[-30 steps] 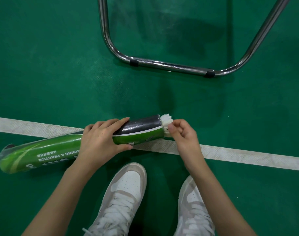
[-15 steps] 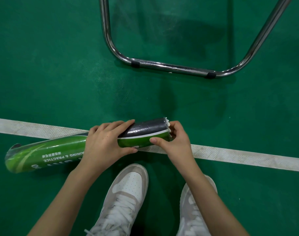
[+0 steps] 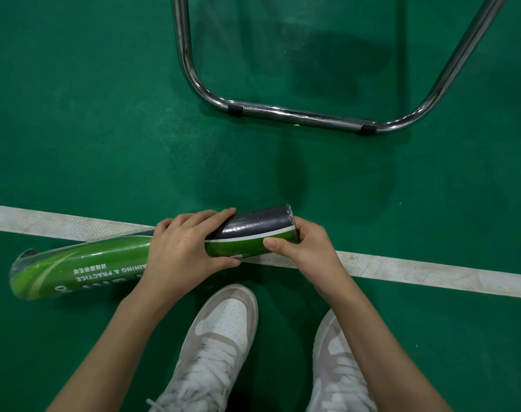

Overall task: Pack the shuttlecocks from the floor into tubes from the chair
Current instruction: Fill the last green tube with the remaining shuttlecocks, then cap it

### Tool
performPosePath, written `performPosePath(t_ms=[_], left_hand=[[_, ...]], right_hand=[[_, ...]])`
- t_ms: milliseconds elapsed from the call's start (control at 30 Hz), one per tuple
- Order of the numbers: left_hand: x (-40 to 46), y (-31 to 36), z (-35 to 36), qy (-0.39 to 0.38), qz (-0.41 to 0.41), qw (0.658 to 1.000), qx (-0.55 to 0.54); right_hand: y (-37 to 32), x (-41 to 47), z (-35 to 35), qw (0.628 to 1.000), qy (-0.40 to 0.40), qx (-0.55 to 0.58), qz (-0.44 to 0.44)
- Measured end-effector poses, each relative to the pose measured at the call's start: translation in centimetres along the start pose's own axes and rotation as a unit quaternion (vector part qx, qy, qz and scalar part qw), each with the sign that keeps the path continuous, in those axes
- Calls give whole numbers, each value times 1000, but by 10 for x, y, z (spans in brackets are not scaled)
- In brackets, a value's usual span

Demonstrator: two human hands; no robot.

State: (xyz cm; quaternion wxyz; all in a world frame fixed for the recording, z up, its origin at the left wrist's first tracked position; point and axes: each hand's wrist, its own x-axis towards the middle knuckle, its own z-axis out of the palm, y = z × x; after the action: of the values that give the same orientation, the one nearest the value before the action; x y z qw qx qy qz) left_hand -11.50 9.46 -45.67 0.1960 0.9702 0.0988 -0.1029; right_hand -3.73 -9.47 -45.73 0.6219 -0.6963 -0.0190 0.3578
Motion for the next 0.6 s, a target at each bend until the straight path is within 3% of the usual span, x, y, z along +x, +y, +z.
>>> performPosePath(t_ms=[333, 600], left_hand=[[2, 1, 1, 23, 13, 1000, -6], [1, -1, 1, 23, 19, 1000, 0]], right_hand=[[-7, 3, -6, 1000, -3, 13, -12], [-11, 3, -10, 997, -56, 45, 14]])
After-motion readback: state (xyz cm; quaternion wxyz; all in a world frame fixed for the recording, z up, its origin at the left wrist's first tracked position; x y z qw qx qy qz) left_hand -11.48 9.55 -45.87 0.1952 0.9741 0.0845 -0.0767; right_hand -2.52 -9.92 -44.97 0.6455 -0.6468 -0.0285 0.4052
